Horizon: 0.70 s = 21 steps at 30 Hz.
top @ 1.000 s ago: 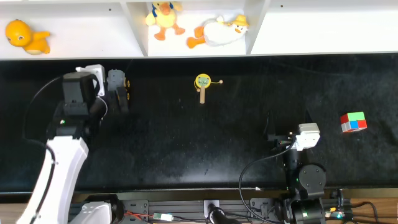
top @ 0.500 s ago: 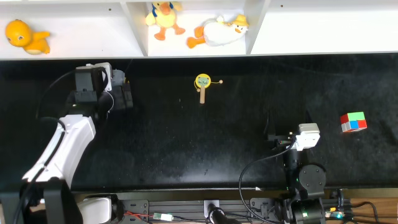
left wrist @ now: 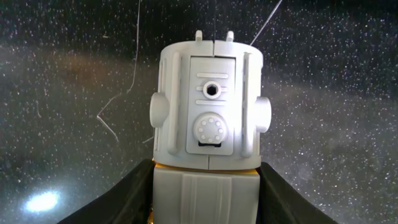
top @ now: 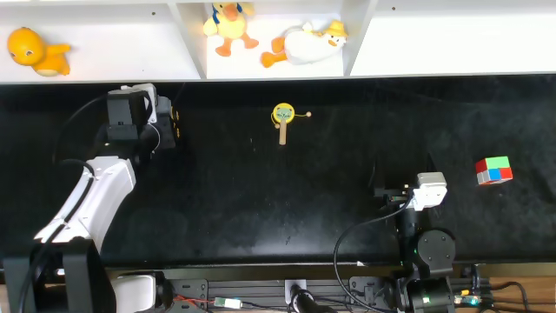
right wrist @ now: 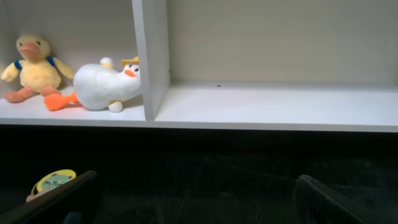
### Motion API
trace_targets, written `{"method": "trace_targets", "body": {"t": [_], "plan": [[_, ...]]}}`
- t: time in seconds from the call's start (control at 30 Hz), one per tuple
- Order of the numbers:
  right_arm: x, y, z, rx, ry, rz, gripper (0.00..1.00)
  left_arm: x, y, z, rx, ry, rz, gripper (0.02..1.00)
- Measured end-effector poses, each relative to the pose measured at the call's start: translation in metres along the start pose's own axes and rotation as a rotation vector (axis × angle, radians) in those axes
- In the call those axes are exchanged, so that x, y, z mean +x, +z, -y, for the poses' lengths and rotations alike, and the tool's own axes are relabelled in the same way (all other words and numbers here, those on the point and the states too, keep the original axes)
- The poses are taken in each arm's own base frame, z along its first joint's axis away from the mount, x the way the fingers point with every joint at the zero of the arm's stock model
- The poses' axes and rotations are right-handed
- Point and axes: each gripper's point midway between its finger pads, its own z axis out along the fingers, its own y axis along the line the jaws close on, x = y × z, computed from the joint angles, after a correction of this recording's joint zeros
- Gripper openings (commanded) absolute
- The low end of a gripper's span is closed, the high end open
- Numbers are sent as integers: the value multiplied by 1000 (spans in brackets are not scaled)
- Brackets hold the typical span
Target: Store Toys
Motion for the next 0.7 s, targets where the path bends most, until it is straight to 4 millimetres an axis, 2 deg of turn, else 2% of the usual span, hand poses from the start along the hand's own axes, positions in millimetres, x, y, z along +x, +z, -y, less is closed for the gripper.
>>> {"method": "trace_targets", "body": {"t": [0.23,0.43,0.5,0.6,0.7], "plan": [[0,0,0,0,0,0,996,6,-6,-2,-10,1,-25,305],[0,0,0,0,0,0,993,23,-41,-11,-48,4,-60,292],[0,0,0,0,0,0,996,20,-58,-13,-54,2,-25,292],[0,0,0,0,0,0,996,2,-81,-13,-48,-4,76,283],[0,0,0,0,0,0,996,-16,-93,-12,-39,-10,164,281]]}}
